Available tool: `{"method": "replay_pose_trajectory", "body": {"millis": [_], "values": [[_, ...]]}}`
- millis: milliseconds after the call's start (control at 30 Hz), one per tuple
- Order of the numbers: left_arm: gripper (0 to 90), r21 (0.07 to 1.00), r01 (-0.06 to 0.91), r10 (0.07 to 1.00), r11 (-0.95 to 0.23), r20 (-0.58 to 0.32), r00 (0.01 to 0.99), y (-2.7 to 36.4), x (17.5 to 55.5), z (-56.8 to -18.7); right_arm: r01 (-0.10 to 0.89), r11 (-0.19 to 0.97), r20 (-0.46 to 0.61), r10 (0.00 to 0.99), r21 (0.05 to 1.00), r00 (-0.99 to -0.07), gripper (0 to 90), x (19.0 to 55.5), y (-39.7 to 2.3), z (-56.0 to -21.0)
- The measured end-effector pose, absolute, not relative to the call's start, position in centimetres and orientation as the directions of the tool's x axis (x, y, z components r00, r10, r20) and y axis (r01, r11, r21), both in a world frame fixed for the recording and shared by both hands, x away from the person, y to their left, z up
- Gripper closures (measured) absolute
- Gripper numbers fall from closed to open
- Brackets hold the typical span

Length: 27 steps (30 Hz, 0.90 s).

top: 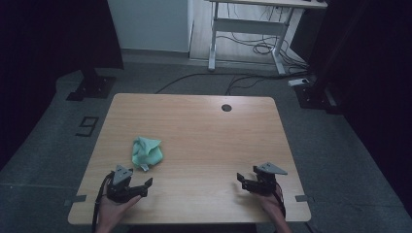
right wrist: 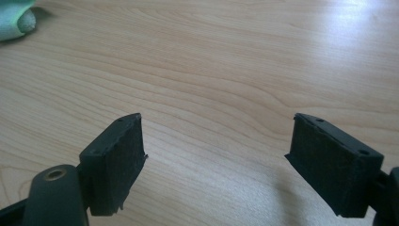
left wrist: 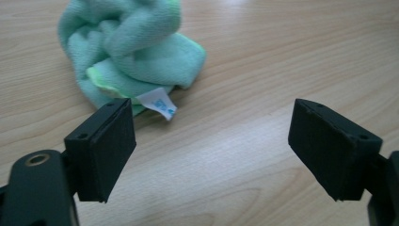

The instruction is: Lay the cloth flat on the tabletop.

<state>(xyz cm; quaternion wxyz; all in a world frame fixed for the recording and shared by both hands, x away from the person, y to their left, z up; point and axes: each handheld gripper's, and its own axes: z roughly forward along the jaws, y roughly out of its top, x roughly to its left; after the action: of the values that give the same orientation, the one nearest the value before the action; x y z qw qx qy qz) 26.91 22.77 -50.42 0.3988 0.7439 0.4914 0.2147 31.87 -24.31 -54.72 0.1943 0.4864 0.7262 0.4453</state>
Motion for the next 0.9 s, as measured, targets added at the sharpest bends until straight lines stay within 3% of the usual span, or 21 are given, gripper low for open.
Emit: {"method": "replay_pose_trajectory", "body": {"millis": [467, 900], "values": [[15.3, 0.806, 0.556, 0.912, -0.205, -0.050, 0.408, 22.7, 27.0, -50.7, 0.546, 0.107, 0.171, 0.884, 0.831, -0.435, 18.5, 31.6, -24.5, -55.0], [20.4, 0.818, 0.556, 0.925, -0.151, -0.080, 0.370, 24.1, 27.6, -50.9, 0.545, 0.109, 0.179, 0.876, 0.831, -0.448, 19.0, 31.7, -24.0, -54.9]]}}
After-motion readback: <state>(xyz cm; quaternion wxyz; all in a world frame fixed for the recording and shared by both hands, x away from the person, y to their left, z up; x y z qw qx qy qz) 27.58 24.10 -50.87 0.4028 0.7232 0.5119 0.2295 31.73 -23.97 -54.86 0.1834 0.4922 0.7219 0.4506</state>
